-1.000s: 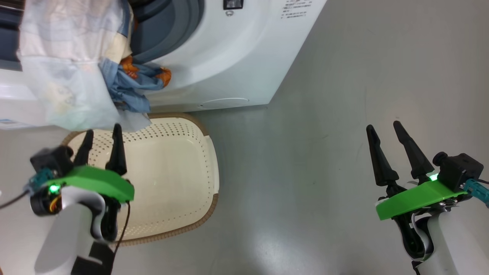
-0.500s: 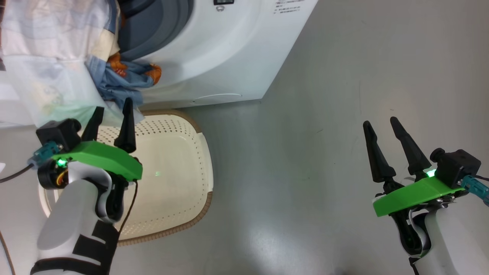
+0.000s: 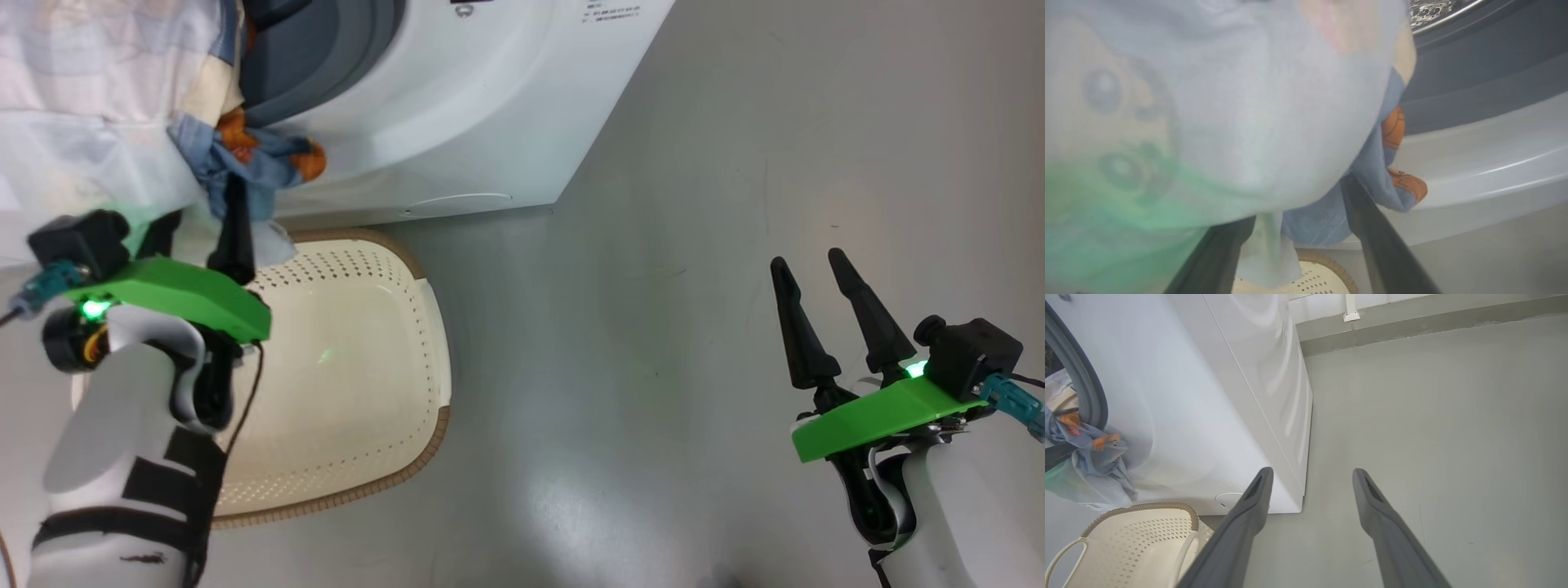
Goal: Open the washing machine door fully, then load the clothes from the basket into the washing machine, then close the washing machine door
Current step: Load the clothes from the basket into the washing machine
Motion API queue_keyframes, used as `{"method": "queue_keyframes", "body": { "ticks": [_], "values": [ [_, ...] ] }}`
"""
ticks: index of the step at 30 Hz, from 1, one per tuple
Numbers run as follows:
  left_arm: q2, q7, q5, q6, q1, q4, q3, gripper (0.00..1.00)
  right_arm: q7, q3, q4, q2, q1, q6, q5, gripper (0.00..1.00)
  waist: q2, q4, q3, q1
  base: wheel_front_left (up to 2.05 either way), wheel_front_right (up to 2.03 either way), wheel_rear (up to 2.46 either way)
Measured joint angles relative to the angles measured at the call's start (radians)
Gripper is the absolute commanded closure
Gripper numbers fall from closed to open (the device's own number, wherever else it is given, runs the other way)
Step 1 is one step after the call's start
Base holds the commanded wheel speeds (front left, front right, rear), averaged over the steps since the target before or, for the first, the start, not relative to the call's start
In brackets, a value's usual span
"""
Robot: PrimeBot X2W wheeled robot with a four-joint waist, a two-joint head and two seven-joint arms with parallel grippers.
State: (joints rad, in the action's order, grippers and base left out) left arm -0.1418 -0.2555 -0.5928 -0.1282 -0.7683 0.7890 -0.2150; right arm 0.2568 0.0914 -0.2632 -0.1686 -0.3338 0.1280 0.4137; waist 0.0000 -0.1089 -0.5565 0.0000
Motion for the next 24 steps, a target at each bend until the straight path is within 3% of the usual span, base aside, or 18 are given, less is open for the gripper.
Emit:
{"method": "queue_keyframes", "body": {
  "ticks": [7, 8, 9, 10, 11, 18, 24],
  "values": [
    [0.000, 0.000, 0.019, 0.000, -0.041, 0.061, 0.025, 0.00, 0.000, 0.004, 0.000, 0.002, 0.000, 0.000, 0.000, 0.00, 0.0000, -0.005, 0.002, 0.0000, 0.00, 0.00, 0.00],
    [0.000, 0.000, 0.023, 0.000, -0.045, 0.063, 0.023, 0.43, 0.000, 0.004, 0.000, 0.002, 0.000, 0.000, 0.000, 0.00, 0.0000, -0.005, 0.002, 0.0000, 0.00, 0.00, 0.00],
    [0.000, 0.000, 0.028, 0.000, -0.049, 0.064, 0.022, 0.64, 0.000, 0.004, 0.000, 0.002, 0.000, 0.000, 0.000, 0.00, 0.0000, -0.005, 0.002, 0.0001, 0.00, 0.00, 0.00],
    [0.000, 0.000, 0.030, 0.000, -0.053, 0.063, 0.023, 0.96, 0.000, 0.004, 0.000, 0.002, 0.000, 0.000, 0.000, 0.00, 0.0000, -0.004, 0.001, 0.0000, 0.00, 0.00, 0.00],
    [0.000, 0.000, 0.032, 0.000, -0.056, 0.063, 0.024, 1.00, 0.000, 0.003, 0.000, 0.002, 0.000, 0.000, 0.000, 0.00, 0.0000, -0.004, 0.001, 0.0000, 0.00, 0.00, 0.00],
    [0.000, 0.000, 0.032, 0.000, -0.056, 0.041, 0.037, 1.00, 0.000, -0.004, 0.004, 0.002, 0.000, 0.000, 0.000, 0.00, 0.0000, 0.004, -0.001, 0.0000, 0.00, 0.00, 0.00],
    [0.011, 0.000, 0.061, -0.001, -0.021, -0.056, 0.095, 1.00, 0.000, -0.008, 0.005, 0.006, 0.000, 0.000, 0.000, 0.00, 0.0000, 0.015, 0.000, 0.0000, 0.00, 0.00, 0.00]
  ]
}}
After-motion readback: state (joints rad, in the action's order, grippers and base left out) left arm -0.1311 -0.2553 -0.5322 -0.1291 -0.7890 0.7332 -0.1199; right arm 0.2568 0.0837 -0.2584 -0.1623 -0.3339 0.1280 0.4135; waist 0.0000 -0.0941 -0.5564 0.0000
